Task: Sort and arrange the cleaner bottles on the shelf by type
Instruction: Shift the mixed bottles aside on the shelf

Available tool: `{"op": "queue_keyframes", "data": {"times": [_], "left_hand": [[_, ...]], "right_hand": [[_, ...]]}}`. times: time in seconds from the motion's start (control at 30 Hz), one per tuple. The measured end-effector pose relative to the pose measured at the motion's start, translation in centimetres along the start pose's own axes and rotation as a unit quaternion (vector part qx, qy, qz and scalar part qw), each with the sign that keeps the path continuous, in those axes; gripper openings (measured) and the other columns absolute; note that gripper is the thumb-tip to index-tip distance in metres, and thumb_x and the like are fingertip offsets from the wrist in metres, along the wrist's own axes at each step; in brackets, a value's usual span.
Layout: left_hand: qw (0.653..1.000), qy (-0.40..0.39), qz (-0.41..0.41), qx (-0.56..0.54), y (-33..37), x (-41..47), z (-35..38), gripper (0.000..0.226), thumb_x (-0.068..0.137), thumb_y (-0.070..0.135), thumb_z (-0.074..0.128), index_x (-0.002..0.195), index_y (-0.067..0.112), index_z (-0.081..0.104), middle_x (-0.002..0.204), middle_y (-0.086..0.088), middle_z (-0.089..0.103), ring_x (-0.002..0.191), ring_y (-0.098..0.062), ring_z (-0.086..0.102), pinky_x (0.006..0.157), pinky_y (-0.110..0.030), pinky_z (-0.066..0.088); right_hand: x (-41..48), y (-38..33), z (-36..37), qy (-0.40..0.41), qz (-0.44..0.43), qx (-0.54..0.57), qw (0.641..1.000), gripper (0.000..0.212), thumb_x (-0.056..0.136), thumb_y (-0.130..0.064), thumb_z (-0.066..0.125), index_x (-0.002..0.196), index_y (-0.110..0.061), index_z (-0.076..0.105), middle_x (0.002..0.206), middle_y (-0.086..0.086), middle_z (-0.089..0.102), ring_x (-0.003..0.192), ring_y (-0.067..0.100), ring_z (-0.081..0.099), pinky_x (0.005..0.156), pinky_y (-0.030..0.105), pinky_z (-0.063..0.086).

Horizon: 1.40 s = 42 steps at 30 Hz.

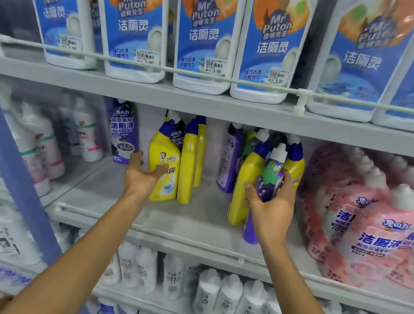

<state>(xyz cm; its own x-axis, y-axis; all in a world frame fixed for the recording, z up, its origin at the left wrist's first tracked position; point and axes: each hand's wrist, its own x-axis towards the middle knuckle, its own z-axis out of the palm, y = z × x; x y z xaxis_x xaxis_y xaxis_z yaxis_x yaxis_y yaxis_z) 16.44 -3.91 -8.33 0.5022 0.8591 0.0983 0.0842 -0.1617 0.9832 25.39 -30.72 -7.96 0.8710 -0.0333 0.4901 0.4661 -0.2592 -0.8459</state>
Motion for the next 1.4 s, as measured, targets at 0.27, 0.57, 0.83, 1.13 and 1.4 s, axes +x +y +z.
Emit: {"op": "queue_keyframes", "data": {"times": [0.27, 0.57, 0.83, 1.13, 1.4], "left_hand": [[0.994, -0.088, 0.041, 0.053, -3.6, 3.6, -0.3, 0.051, 0.064, 0.050, 0.088, 0.099, 0.022, 0.064, 0.104, -0.005, 0.075, 0.096, -0.026, 0.072, 0.088, -0.050, 0.060], [0.982, -0.155, 0.084, 0.063, -4.0, 4.7, -0.7, 0.035, 0.077, 0.038, 0.088, 0.099, 0.025, 0.065, 0.099, 0.002, 0.074, 0.090, -0.019, 0.072, 0.082, -0.037, 0.060], [0.973, -0.200, 0.102, 0.048, -4.3, 5.6, -1.6, 0.031, 0.076, 0.034, 0.090, 0.096, 0.023, 0.070, 0.096, 0.002, 0.078, 0.086, -0.014, 0.074, 0.076, -0.032, 0.060], [0.976, -0.180, 0.083, -0.094, -4.4, 8.3, -3.2, 0.049, 0.073, 0.075, 0.070, 0.094, 0.030, 0.073, 0.094, 0.003, 0.078, 0.094, -0.022, 0.074, 0.088, -0.045, 0.060], [0.986, 0.051, 0.123, -0.105, -1.1, 19.3, -6.2, 0.074, 0.077, 0.049, 0.082, 0.134, 0.011, 0.053, 0.126, -0.009, 0.063, 0.112, -0.020, 0.063, 0.098, -0.033, 0.054]], "right_hand": [[-0.7, -0.7, 0.4, 0.012, 0.047, -0.004, 0.999, 0.052, 0.087, -0.017, 0.073, 0.135, -0.025, 0.056, 0.078, 0.000, 0.068, 0.071, 0.013, 0.066, 0.071, 0.035, 0.055], [-5.0, -3.4, 5.0, -0.046, 0.031, 0.118, 0.992, 0.035, 0.093, -0.008, 0.073, 0.124, -0.019, 0.060, 0.107, -0.004, 0.074, 0.095, 0.008, 0.070, 0.085, 0.024, 0.055], [-5.9, -4.1, 8.1, -0.100, 0.048, 0.145, 0.983, 0.041, 0.094, -0.016, 0.074, 0.131, -0.023, 0.057, 0.117, -0.006, 0.073, 0.105, 0.014, 0.071, 0.089, 0.030, 0.059], [-6.1, -3.9, 8.6, -0.091, 0.045, 0.157, 0.982, 0.041, 0.095, -0.018, 0.073, 0.132, -0.019, 0.057, 0.117, -0.004, 0.074, 0.104, 0.014, 0.072, 0.083, 0.025, 0.058], [-6.0, -3.8, 8.6, -0.097, 0.035, 0.168, 0.980, 0.042, 0.094, -0.020, 0.072, 0.132, -0.021, 0.055, 0.116, -0.007, 0.073, 0.103, 0.011, 0.072, 0.082, 0.022, 0.057]]}}
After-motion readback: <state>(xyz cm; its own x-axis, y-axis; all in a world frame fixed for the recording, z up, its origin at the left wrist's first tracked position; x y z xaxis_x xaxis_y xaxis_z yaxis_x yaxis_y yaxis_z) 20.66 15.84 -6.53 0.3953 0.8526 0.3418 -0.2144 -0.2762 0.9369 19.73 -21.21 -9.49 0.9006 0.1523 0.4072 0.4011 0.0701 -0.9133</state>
